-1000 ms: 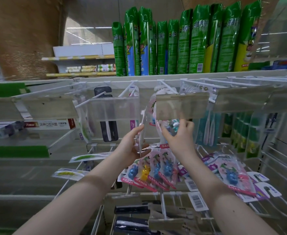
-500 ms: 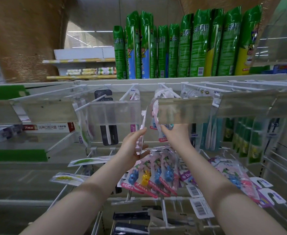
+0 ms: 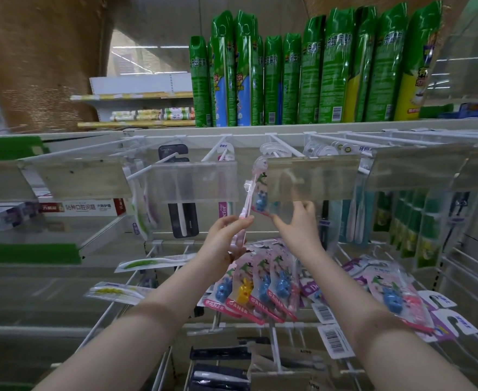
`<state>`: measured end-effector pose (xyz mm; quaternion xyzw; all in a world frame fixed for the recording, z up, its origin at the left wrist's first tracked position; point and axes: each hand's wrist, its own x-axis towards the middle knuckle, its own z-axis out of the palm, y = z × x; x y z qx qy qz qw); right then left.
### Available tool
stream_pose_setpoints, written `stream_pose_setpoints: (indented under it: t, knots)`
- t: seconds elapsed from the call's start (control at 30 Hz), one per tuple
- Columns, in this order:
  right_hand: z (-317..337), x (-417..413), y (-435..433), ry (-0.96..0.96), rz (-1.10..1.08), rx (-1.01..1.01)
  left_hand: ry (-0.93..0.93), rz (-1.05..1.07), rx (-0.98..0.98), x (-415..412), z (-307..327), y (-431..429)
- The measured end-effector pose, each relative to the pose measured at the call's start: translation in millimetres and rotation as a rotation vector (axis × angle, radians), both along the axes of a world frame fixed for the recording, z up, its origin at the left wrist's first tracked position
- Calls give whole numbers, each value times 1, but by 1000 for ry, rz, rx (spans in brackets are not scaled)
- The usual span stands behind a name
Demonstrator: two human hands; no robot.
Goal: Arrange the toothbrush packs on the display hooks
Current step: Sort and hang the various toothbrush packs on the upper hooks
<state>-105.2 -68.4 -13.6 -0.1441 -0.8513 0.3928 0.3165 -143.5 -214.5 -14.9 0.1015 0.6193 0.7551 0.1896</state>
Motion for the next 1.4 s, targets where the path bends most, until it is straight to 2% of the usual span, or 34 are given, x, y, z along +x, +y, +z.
stream_pose_setpoints:
  t: [0.1,0.23,0.4,0.5,0.67,0.9,1.17,1.4]
  knots:
    - [-4,5,-7,6,63,-66,39,9,15,2,-5,0]
    - [-5,17,-26,40,272,-311,100,17,-64,2,-13,1]
    - [-12,28,-42,64,339,-382,83,108,58,3,-16,2]
    - [-14,32,-46,63,333,-386,79,148,71,7,-16,0]
    - [-14,39,-46,71,293,-396,43,142,210,15,-12,-3]
    - [-25,48,-46,62,257,-448,61,92,96,21,-16,-9]
    - [-27,63,-33,66,192,-487,124,-56,66,31,-15,-4]
    - [-17,70,-16,112,55,-471,138,-3,27,29,-15,-6]
